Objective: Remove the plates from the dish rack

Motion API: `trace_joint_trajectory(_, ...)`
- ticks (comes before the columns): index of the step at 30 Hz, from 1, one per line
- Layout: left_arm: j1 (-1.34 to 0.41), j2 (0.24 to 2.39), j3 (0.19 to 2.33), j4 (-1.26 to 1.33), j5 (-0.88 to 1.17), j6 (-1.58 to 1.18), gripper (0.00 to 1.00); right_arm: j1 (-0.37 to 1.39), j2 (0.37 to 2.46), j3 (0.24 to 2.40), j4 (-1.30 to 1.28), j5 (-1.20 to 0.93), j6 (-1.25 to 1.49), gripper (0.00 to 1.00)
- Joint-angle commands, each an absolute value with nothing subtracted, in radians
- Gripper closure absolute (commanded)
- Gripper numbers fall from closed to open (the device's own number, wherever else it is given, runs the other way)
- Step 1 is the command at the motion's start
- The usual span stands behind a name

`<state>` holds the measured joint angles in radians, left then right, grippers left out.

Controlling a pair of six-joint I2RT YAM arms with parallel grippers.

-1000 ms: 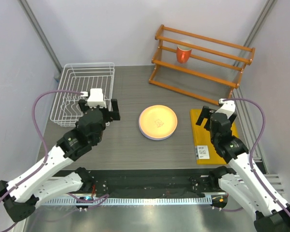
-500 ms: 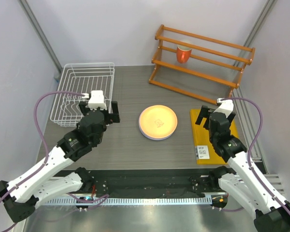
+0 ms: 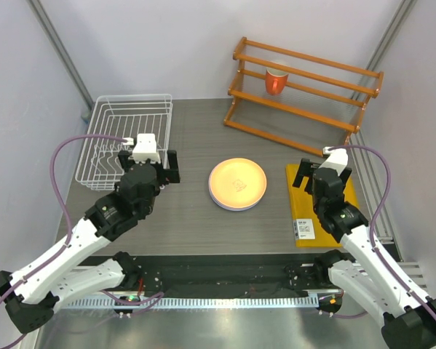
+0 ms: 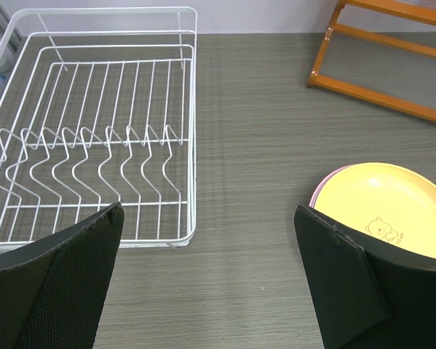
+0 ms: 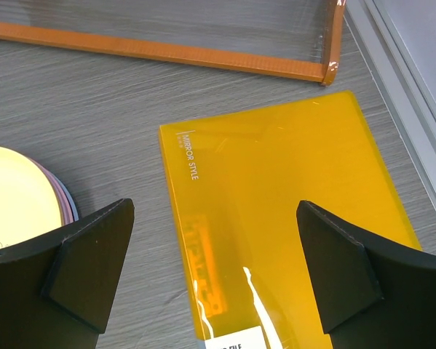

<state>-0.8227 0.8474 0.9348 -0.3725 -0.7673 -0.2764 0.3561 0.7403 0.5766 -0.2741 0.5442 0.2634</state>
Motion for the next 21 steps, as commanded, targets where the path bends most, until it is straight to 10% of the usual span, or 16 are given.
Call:
trace_joint_trajectory(1,-0.822,0.838,0.974,-0.364,-0.782,-0.265,0.00,0.357,0.738,0.572,-0.212,0.549,0.249,0.00)
trace_joint_trajectory(21,-0.824,0.865,0.997,-0.383,-0.790,-0.273,0.00,0.357,0.729,0.565,-0.206,0.546,0.249,0.00)
